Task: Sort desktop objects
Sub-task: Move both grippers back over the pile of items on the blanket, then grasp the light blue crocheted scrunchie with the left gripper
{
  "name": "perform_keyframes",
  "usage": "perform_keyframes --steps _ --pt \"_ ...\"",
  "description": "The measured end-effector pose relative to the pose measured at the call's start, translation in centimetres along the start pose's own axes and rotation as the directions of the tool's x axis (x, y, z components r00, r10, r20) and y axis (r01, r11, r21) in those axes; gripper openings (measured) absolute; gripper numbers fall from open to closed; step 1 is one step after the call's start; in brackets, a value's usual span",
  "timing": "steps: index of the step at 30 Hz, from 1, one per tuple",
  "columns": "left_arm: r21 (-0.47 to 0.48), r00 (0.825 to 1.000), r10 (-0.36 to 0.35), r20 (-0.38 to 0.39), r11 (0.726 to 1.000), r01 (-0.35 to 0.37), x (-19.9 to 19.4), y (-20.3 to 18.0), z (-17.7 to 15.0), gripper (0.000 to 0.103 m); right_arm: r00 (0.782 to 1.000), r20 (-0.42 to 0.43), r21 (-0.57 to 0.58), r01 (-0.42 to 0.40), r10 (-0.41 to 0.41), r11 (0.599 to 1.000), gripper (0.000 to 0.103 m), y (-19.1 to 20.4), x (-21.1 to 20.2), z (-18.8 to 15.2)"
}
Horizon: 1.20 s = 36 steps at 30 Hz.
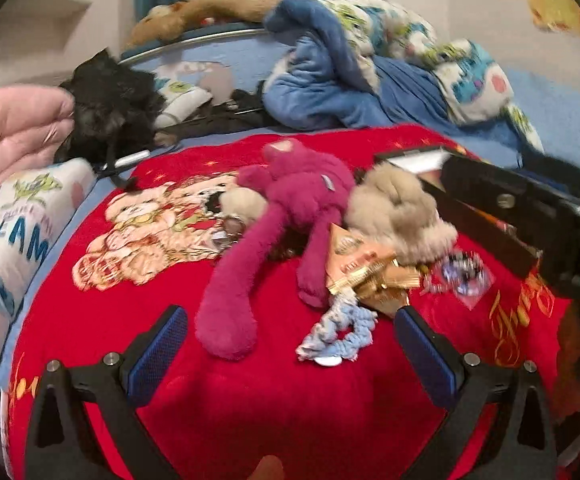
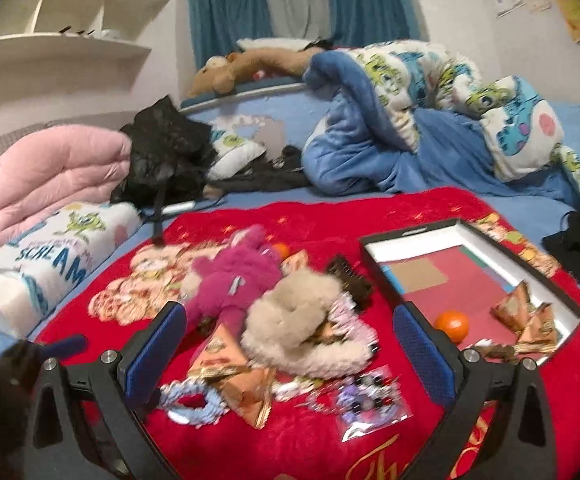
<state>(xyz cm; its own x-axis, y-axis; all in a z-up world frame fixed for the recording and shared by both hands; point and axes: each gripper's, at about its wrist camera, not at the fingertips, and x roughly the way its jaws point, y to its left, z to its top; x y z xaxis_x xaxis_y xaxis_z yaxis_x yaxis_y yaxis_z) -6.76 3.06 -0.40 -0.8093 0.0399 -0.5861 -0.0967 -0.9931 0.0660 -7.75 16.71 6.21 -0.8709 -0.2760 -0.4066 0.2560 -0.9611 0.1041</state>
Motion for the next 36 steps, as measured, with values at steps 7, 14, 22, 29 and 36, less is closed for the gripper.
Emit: perform_keyframes --steps 7,14,22,29,36 --pt "0.0 0.996 0.01 -0.085 1.0 -0.01 3.0 0.0 -0.3 0.103 0.998 -0.041 -0.009 0.042 -0.042 0.999 0.103 -0.8 2.2 -0.9" --pt "-0.083 0.987 -0.016 -0.163 0.997 0.003 5.9 0.9 0.1 0.103 0.994 -0.107 0.148 0.005 0.011 0.989 0.103 -4.1 4.3 -1.0" --pt "-0.1 0.978 0.002 -0.206 0.995 -0.023 7.3 1.0 -0.1 0.103 0.983 -0.165 0.12 -0.066 0.085 0.991 0.103 -2.7 5.1 -1.8" --pt "-0.21 0.98 -0.094 -0.176 0.976 0.056 6.1 2.5 -0.5 0.103 0.979 -0.184 0.18 -0.051 0.085 0.982 0.103 -3.2 5.3 -1.9" --pt "-0.149 0.98 -0.084 -0.181 0.987 0.058 5.5 1.0 -0.9 0.086 0.978 -0.193 0.187 -0.048 0.084 0.981 0.103 -3.4 5.3 -1.8"
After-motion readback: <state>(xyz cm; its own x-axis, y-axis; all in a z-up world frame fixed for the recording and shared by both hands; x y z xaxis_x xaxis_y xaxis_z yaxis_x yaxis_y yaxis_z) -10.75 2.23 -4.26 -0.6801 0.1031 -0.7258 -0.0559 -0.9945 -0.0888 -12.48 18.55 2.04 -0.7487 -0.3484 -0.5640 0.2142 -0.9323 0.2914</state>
